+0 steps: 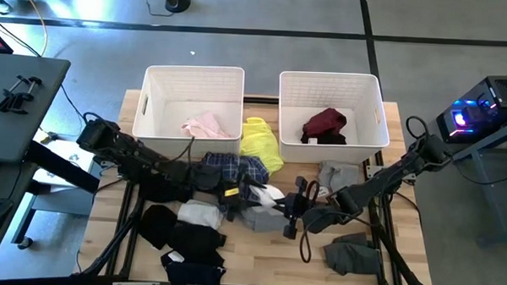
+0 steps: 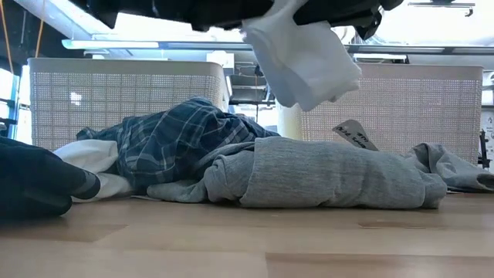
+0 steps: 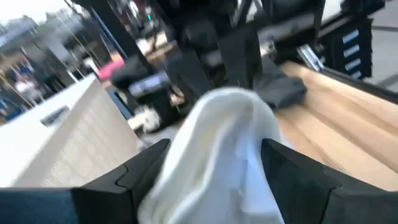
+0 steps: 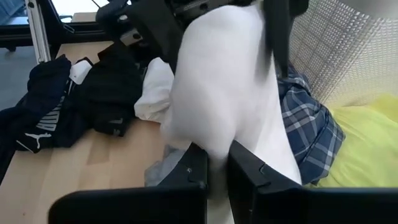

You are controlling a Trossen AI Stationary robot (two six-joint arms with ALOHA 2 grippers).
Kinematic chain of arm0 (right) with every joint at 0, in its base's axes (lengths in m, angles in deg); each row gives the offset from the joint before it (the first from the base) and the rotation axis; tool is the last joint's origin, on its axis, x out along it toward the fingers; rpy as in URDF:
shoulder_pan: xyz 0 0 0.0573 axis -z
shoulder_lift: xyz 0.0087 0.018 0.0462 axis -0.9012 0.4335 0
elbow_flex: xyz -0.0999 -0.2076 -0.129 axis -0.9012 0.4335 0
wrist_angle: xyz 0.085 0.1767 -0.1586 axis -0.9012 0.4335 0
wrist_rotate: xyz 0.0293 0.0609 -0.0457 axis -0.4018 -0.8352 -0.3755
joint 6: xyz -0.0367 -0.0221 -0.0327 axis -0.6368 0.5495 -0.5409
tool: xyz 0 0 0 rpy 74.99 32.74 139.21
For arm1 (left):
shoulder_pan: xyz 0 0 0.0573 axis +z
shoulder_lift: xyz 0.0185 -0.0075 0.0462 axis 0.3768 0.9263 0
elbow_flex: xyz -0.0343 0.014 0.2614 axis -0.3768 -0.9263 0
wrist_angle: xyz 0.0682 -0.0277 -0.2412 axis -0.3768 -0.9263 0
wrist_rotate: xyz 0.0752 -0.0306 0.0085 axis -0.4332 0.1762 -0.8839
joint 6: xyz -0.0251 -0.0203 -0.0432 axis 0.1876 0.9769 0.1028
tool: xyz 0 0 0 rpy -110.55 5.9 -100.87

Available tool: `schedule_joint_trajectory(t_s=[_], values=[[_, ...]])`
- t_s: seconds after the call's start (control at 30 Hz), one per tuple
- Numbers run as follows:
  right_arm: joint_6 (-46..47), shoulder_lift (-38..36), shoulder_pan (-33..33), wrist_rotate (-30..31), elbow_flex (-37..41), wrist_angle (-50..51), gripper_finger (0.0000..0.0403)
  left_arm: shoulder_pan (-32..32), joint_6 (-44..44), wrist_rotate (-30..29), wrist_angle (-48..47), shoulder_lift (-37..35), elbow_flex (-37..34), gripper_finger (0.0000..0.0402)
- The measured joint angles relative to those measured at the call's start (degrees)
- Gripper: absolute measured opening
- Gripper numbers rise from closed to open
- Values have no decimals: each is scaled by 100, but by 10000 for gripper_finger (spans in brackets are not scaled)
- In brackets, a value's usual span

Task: Sort clothes
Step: Put the white shirt into the left white laundry bin

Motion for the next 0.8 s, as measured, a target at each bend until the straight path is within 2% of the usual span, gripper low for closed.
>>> schedule_joint_trajectory(t_s=[0.1, 0.23, 0.47, 0.57, 0.8], values=[[-75, 0, 19, -7, 0, 0, 12, 17, 55, 227, -119, 0, 0, 222], [-76, 0, 23, -9, 0, -2, 12, 14, 129, 383, -139, 0, 0, 178], [-82, 0, 26, 36, 0, 4, 18, -18, 306, 481, -128, 0, 0, 57], [-65, -11, 22, 122, 0, 11, 44, -120, 308, 341, 41, 4, 0, 12], [719, -211, 26, 59, -11, 522, 145, -505, 28, -908, 161, -268, 0, 5]])
